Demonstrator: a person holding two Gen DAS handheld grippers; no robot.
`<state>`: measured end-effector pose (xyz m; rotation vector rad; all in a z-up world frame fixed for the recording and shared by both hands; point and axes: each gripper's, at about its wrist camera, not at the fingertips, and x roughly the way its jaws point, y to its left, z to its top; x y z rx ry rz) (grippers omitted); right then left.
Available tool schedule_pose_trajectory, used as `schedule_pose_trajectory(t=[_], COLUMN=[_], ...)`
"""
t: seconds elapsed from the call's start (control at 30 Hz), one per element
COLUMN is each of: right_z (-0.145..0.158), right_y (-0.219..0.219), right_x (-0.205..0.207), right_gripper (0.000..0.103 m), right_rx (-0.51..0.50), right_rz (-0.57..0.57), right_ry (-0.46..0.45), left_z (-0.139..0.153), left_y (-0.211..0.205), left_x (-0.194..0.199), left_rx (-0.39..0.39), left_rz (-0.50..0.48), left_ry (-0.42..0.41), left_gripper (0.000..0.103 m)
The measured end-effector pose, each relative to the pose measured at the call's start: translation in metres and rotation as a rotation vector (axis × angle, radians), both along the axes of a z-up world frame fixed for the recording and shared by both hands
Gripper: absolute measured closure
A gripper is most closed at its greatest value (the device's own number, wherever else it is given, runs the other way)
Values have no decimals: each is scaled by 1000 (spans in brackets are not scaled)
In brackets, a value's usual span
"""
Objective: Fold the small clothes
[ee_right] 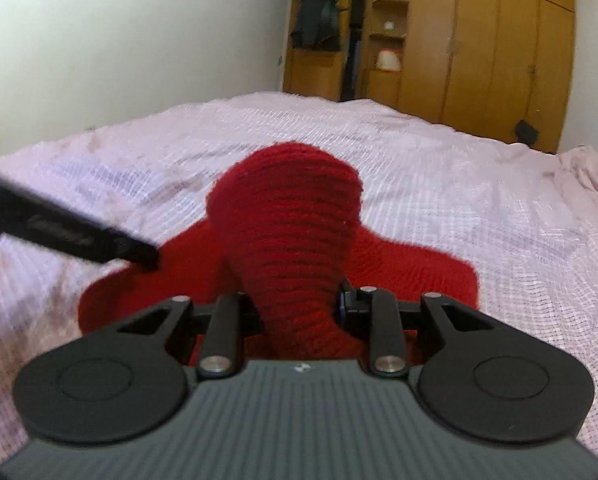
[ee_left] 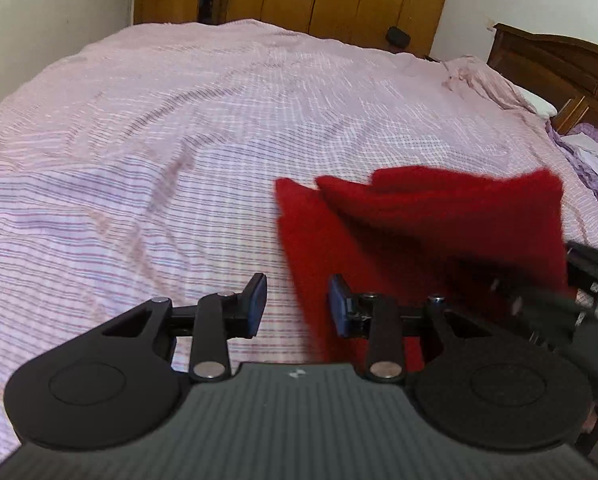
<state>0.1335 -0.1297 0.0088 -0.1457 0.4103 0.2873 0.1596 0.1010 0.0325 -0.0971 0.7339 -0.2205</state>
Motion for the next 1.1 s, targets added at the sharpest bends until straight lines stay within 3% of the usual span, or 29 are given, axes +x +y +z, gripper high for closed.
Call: schedule_pose_trajectory(t=[0.1,0.2,0.27,0.4,0.5,0.7,0.97,1.1], right_z=[19,31,23,-18,-34,-7,19,32], right_y=[1,12,28,50,61,45,14,-11], right_x=[-7,-17,-22,-24,-41,-52,-73,-80], right_gripper=[74,74,74,72,67,51,52,52], right_rx=[-15,-54,-127,-184,-293,-140,126,275], right_rz=[-74,-47,2,109,143,165,203,182], right_ry=[-124,-194,-188,-66,-130,-61,26,70], left_z=[8,16,19,20,20,28,46,56], left_y=[10,22,30,42,47,46,26,9], left_x=[-10,-19,-23,-30,-34,-33,-28,-23], left_rx=[27,44,47,56,46,29,-48,-79], left_rz=[16,33,46,75,84,79,38,8], left_ry=[-17,-34,-37,-35,-25,-35,-27,-28], left_gripper=[64,64,64,64,64,63,62,48])
